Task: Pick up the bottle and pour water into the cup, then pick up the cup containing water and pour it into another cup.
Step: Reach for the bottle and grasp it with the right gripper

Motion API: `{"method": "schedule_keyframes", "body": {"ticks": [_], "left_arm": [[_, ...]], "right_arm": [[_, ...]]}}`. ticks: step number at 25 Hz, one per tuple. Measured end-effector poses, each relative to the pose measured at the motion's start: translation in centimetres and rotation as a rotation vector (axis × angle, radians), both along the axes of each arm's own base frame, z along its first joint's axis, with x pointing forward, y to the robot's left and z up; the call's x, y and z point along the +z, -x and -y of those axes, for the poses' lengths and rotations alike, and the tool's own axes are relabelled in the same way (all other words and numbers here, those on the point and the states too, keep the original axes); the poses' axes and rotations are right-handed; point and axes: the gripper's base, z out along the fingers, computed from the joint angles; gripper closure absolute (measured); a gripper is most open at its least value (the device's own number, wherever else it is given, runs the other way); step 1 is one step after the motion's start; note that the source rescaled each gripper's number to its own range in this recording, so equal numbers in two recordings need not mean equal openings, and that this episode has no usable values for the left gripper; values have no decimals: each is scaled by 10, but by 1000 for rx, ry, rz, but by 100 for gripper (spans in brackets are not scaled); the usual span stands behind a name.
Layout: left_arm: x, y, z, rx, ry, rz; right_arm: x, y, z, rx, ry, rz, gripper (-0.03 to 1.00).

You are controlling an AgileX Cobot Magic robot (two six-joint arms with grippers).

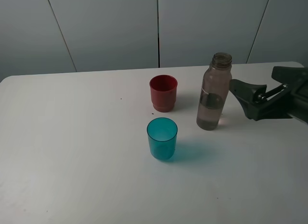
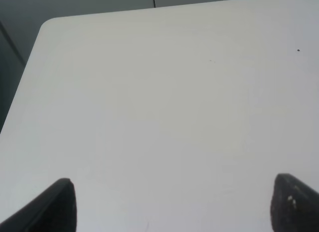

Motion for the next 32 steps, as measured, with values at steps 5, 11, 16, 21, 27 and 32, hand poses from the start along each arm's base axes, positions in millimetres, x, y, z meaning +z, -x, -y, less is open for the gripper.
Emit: {"method": "schedule_keyframes", "body": {"ticks": [5,11,16,21,27,32], "left_arm": [[0,0,0,0,0,0],[0,0,0,0,0,0],[0,0,0,0,0,0],[0,0,0,0,0,0],[0,0,0,0,0,0],[0,0,0,0,0,0]], "right_arm": [[-30,-10,-1,-35,-10,-56,-3],[-47,-24,-6,-53,-78,-14,-3],[-72,-32,-11,-43,-71,-99,-3],[-85,-49,-18,-42,-73,-133,-3],[-85,-72,-27,-37,-83,-90,-3],[-90,-89,-34,-32,-74,-68,-3]]}}
